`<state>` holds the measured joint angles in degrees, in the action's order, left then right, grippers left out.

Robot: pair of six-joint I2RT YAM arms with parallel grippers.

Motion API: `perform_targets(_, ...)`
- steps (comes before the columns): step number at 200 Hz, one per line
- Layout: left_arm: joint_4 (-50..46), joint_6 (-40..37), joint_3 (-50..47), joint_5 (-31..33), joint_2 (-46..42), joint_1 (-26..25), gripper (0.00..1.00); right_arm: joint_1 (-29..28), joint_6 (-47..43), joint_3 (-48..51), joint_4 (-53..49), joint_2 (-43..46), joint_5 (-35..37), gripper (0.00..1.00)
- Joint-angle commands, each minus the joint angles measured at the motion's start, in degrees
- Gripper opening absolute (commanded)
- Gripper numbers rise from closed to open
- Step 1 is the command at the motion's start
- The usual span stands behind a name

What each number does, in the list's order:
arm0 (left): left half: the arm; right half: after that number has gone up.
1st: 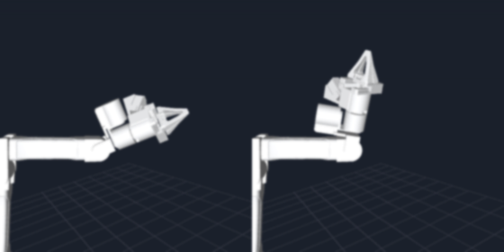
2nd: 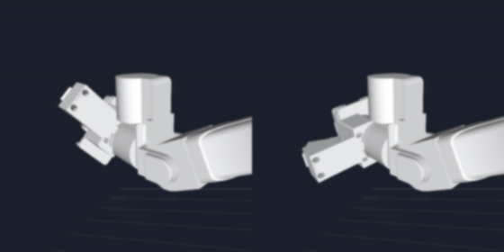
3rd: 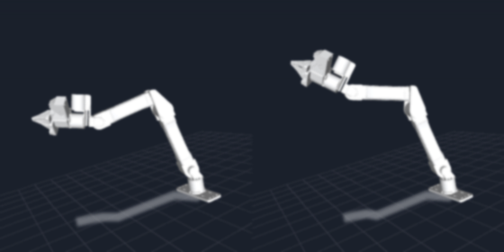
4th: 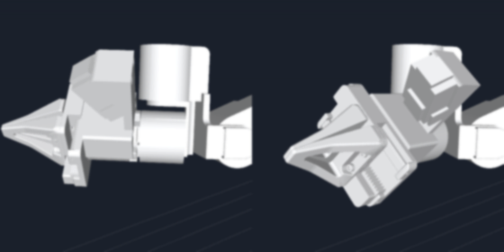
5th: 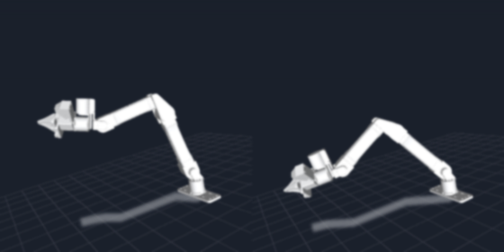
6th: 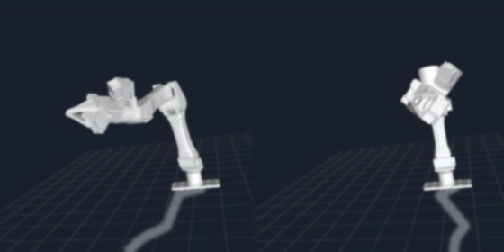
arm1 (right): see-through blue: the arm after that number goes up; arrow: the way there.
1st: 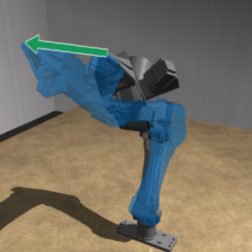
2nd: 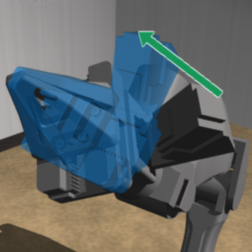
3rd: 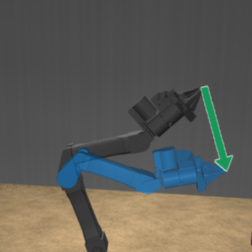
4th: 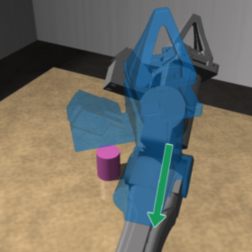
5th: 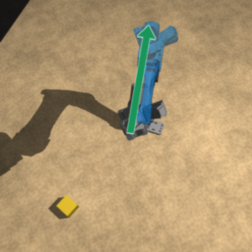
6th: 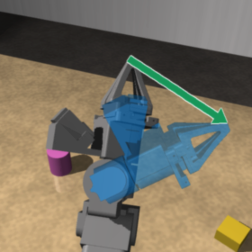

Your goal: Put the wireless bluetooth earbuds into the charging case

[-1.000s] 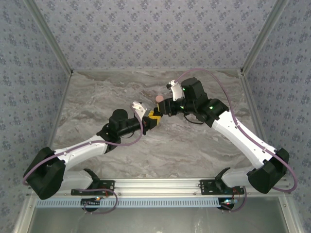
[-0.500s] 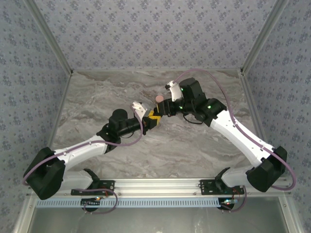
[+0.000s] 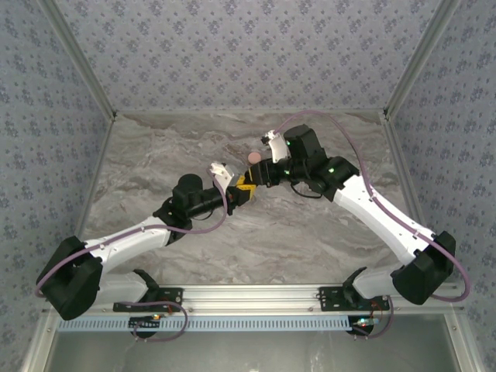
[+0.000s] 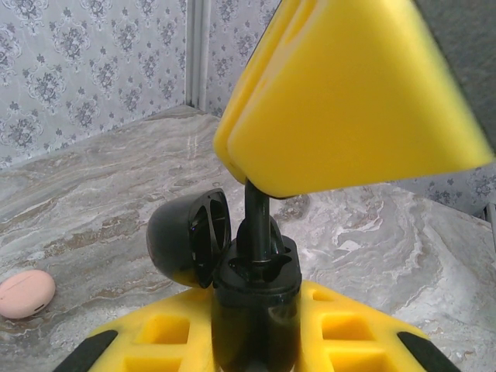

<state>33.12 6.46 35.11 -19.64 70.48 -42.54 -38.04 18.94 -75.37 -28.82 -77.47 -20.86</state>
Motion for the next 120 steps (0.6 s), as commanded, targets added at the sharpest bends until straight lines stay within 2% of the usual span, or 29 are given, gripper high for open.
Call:
perform_targets(1, 0.9, -1.1, 1.4, 1.1, -1.9, -0.4, 0.21, -0.5, -1.0, -1.0, -1.8, -0.5, -0.7, 0.24)
perform_targets(120, -1.1, -2.4, 1.8, 1.3, -2.1, -0.4, 0.22, -0.5, -1.4, -1.3, -2.6, -1.3, -0.1, 0.24)
